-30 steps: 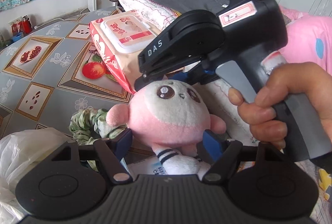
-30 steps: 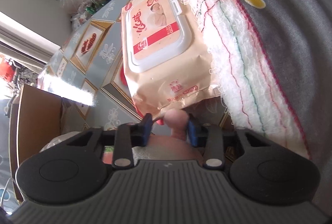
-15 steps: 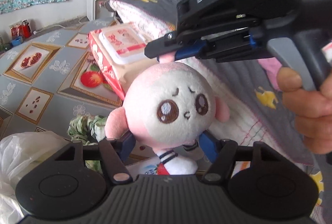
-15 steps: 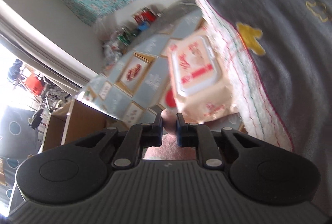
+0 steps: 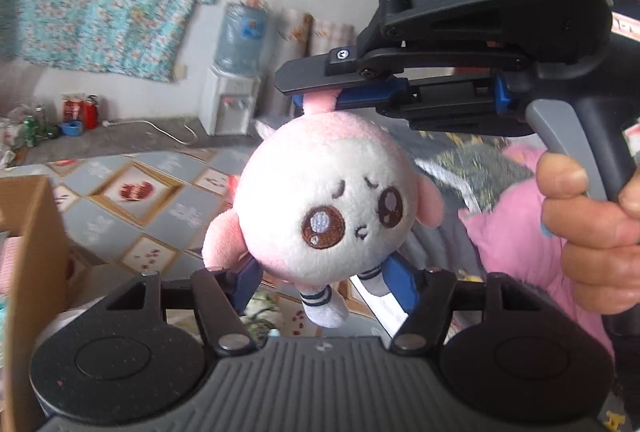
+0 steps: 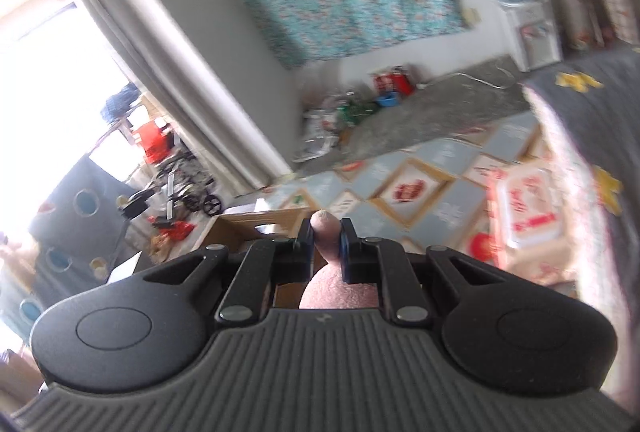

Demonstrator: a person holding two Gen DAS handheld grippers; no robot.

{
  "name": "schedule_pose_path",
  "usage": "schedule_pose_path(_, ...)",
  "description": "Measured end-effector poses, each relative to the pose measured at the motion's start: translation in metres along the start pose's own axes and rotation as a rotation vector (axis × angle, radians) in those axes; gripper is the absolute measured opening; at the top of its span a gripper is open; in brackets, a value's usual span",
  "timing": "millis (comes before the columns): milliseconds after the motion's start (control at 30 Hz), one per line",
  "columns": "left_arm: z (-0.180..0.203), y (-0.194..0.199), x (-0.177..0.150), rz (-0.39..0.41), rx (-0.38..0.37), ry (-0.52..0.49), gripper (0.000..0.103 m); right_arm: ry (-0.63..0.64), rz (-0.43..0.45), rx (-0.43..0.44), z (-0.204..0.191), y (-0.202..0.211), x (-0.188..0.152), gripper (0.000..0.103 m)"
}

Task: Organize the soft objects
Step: 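Lift the plush doll with the right gripper and carry it over the box, then lower the plush doll into the box and open the right gripper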

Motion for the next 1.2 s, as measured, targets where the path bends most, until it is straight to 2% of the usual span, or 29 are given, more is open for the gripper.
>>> schedule_pose_path(167, -0.043, 0.055, -0.007, 0.073, 0.114, 0.108, 0.063, 0.099, -0.080, 0.137, -0.082, -0.028, -0.005, 0.011)
schedule_pose_path(267, -0.075, 0.085, -0.017, 0.111, 0.196, 0.192, 0.063, 0.153, -0.157, 0.227, -0.131, -0.062, -0.013, 0.011)
schedule_pose_path(400, -0.127, 0.118, -0.033, 0.139, 0.309, 0.301, 0.063, 0.208, -0.278, 0.322, -0.195, -0.117, -0.031, 0.011)
schedule_pose_path(633, -0.220, 0.143, -0.057, 0.119, 0.487, 0.452, 0.063, 0.258, -0.473, 0.402, -0.280, -0.234, -0.064, 0.011)
schedule_pose_path(767, -0.267, 0.138, -0.065, 0.063, 0.535, 0.523, 0.059, 0.274, -0.556, 0.404, -0.304, -0.298, -0.083, 0.011)
schedule_pose_path(967, -0.317, 0.125, -0.075, -0.039, 0.555, 0.578, 0.058, 0.259, -0.646, 0.406, -0.310, -0.375, -0.102, 0.011)
schedule_pose_path(1100, -0.327, 0.126, -0.091, -0.095, 0.470, 0.668, 0.058, 0.232, -0.701, 0.361, -0.292, -0.410, -0.117, 0.011)
schedule_pose_path(1200, -0.334, 0.126, -0.093, -0.114, 0.464, 0.687, 0.058, 0.196, -0.737, 0.342, -0.278, -0.427, -0.131, 0.011)
Point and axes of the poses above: each gripper's, at about its wrist camera, not at the fingertips, and y roughly against the way its jaws point, z to its right, x to its top, the point moved 3 cm from there along -y, roughly the way its jaws point, and after that the axes turned 4 degrees about -y, right-handed, at the moved point
